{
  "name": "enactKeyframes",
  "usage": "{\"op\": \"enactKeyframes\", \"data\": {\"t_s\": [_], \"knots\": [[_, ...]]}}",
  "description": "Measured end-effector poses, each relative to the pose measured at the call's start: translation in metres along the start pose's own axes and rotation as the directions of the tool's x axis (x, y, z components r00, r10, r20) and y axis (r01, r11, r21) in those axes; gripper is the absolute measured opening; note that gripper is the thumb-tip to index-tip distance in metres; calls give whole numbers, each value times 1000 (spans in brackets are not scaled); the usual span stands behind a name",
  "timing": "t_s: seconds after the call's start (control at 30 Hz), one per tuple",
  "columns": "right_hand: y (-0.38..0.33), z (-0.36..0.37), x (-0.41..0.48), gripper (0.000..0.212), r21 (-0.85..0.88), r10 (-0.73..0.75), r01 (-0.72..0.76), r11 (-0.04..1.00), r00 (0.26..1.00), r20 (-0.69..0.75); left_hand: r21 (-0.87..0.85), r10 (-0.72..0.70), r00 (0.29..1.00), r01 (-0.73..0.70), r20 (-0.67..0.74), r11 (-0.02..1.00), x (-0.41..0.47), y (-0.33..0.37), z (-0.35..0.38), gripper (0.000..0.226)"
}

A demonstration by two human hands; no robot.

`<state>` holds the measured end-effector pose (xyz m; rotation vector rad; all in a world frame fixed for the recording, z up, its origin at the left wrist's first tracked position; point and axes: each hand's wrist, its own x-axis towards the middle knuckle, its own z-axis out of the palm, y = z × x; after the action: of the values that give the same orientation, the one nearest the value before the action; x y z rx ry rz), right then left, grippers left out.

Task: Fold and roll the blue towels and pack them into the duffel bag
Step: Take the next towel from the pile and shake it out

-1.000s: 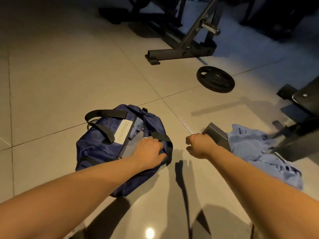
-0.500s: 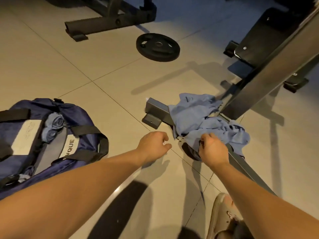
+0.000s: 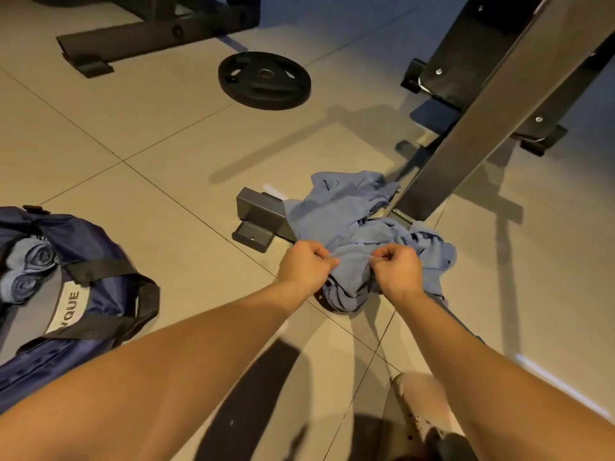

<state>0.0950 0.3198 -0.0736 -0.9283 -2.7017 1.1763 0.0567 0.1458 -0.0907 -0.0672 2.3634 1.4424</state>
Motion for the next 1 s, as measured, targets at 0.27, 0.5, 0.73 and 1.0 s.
{"op": "enactKeyframes", "data": {"t_s": [0.27,0.5,0.73,1.0], "knots": [[-93,-65,11,19,222,-169,175,959,985,-45,-200,103,993,-89,59,976,-8,79,-69,14],[-195,-159,-8,16,141,-205,178,974,957,207,-178,320,944,-330,-83,927,-51,193,-129,19],[-268,-205,-73,19,140,-481,461,876,849,217,-75,459,881,-469,-114,880,-112,235,-210,23],[-287,-163,-151,32,190,-293,225,956,794,532,-11,385,923,-386,-19,923,-179,193,-282,16]]}}
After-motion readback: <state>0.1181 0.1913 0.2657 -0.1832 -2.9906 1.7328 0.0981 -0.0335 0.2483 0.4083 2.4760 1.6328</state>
